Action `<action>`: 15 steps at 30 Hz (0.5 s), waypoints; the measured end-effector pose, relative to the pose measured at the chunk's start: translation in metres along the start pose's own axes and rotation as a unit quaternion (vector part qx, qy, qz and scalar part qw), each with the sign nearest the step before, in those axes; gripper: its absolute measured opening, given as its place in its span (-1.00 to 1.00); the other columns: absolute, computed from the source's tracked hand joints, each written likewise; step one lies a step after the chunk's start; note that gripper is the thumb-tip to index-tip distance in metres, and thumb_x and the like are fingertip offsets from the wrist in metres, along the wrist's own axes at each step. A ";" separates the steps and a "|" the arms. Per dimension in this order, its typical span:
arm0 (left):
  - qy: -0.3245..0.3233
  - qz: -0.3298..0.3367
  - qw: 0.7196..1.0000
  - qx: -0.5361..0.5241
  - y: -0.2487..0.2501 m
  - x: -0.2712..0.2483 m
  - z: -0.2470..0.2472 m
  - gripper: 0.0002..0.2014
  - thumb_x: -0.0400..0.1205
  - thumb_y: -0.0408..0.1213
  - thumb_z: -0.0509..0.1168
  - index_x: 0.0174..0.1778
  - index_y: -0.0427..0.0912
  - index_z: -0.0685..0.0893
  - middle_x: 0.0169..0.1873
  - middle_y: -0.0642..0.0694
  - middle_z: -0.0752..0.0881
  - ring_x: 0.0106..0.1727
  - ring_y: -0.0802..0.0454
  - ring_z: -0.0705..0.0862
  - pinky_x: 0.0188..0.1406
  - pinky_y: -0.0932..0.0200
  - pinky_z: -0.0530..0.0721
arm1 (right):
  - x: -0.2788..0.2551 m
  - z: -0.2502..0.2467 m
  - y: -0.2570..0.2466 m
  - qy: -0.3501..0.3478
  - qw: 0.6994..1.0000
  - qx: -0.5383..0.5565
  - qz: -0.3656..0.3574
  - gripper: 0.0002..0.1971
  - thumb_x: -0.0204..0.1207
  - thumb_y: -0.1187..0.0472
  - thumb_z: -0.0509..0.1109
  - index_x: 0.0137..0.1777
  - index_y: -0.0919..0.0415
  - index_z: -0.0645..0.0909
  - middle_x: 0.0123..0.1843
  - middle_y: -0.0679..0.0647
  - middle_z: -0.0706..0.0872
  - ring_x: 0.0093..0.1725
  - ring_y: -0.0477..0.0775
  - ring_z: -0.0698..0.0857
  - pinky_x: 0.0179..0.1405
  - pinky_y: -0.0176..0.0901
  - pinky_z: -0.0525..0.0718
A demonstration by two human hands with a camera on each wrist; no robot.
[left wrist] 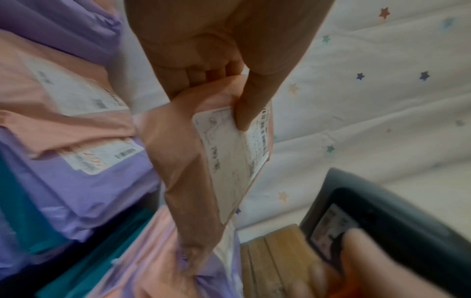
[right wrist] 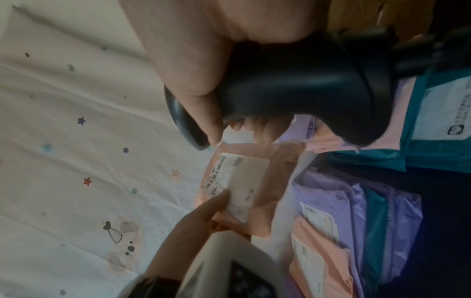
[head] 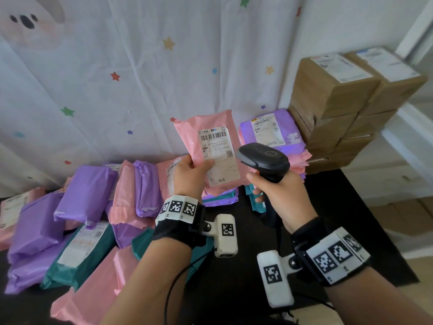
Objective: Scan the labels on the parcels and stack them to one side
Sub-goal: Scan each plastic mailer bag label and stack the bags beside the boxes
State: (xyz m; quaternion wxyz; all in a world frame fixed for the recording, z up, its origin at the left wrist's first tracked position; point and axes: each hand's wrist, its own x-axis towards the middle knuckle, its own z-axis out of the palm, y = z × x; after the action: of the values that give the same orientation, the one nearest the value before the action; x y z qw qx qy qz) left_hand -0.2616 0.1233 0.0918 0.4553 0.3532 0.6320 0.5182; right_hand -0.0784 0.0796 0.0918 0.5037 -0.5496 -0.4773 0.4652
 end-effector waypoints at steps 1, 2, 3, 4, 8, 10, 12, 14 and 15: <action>0.000 0.004 1.000 -0.017 0.007 0.001 0.006 -0.84 0.53 -0.44 0.39 0.01 -0.23 0.70 -0.05 -0.20 0.80 -0.02 -0.22 0.79 0.00 -0.30 0.75 | 0.003 -0.006 -0.001 0.015 1.000 0.002 -0.004 -0.96 0.47 0.23 0.58 -0.11 0.13 0.79 -0.37 0.07 0.80 -0.38 -0.05 0.74 -0.35 -0.13 0.77; 0.001 0.009 0.999 -0.033 0.015 0.003 0.014 -0.87 0.53 -0.46 0.36 -0.03 -0.24 0.69 -0.04 -0.25 0.80 0.01 -0.29 0.77 0.01 -0.33 0.73 | 0.006 -0.013 -0.003 0.032 0.999 0.005 -0.008 -0.93 0.46 0.22 0.59 -0.08 0.12 0.79 -0.32 0.08 0.82 -0.35 -0.03 0.76 -0.32 -0.07 0.78; -0.001 0.013 0.999 -0.045 0.024 0.005 0.022 -0.88 0.53 -0.48 0.33 -0.06 -0.25 0.69 -0.04 -0.28 0.79 0.03 -0.32 0.76 0.02 -0.31 0.74 | 0.009 -0.021 -0.005 0.048 0.999 0.009 -0.014 -0.92 0.45 0.22 0.60 -0.08 0.08 0.80 -0.28 0.07 0.84 -0.34 -0.03 0.77 -0.30 -0.06 0.78; -0.009 0.017 0.998 -0.055 0.034 0.006 0.032 -0.88 0.53 -0.48 0.31 -0.08 -0.25 0.68 -0.05 -0.28 0.79 0.01 -0.32 0.76 -0.01 -0.25 0.75 | 0.013 -0.030 -0.008 0.064 0.998 0.014 -0.020 -0.90 0.44 0.22 0.61 -0.09 0.05 0.79 -0.26 0.04 0.85 -0.32 -0.06 0.78 -0.32 -0.10 0.78; -0.056 0.053 0.994 -0.077 0.079 0.006 0.084 -0.85 0.39 -0.41 0.29 -0.16 -0.21 0.68 -0.10 -0.26 0.79 -0.06 -0.24 0.75 -0.02 -0.18 0.72 | 0.028 -0.077 -0.019 0.124 0.992 0.019 -0.026 -0.90 0.40 0.16 0.64 -0.14 -0.02 0.79 -0.30 0.02 0.85 -0.32 -0.01 0.82 -0.33 -0.06 0.76; -0.075 0.075 0.990 -0.089 0.100 0.002 0.116 -0.82 0.35 -0.39 0.28 -0.16 -0.21 0.67 -0.08 -0.27 0.80 -0.07 -0.22 0.77 0.02 -0.24 0.75 | 0.034 -0.101 -0.027 0.141 0.989 0.021 -0.023 -0.87 0.35 0.05 0.64 -0.13 -0.05 0.80 -0.31 0.03 0.85 -0.34 0.01 0.83 -0.28 -0.01 0.76; -0.100 0.093 0.986 -0.091 0.118 -0.002 0.150 -0.80 0.36 -0.41 0.29 -0.11 -0.24 0.66 -0.08 -0.28 0.79 -0.06 -0.24 0.78 0.03 -0.27 0.75 | 0.040 -0.125 -0.036 0.173 0.984 0.027 -0.024 -0.81 0.21 -0.11 0.64 -0.19 -0.14 0.81 -0.32 0.01 0.84 -0.34 0.06 0.83 -0.31 0.06 0.80; -0.117 0.108 0.984 -0.080 0.134 -0.003 0.184 -0.80 0.42 -0.44 0.30 -0.05 -0.27 0.65 -0.04 -0.29 0.78 -0.01 -0.26 0.77 0.05 -0.28 0.74 | 0.046 -0.149 -0.045 0.206 0.978 0.020 -0.028 -0.82 0.19 -0.14 0.64 -0.25 -0.15 0.79 -0.37 0.02 0.82 -0.37 0.12 0.81 -0.39 0.20 0.82; -0.123 0.115 0.983 -0.067 0.141 -0.004 0.201 -0.82 0.46 -0.46 0.30 -0.03 -0.28 0.64 -0.01 -0.29 0.77 0.02 -0.26 0.77 0.06 -0.26 0.74 | 0.049 -0.160 -0.049 0.219 0.975 0.013 -0.034 -0.82 0.25 -0.10 0.64 -0.27 -0.06 0.78 -0.38 0.03 0.81 -0.39 0.11 0.80 -0.38 0.19 0.81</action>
State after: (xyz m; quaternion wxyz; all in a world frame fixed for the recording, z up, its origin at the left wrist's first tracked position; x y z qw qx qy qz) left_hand -0.0746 0.2165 0.2204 0.4897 0.4536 0.4901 0.5605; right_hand 0.0835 0.1121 0.1484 0.6185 -0.6149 -0.3675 0.3230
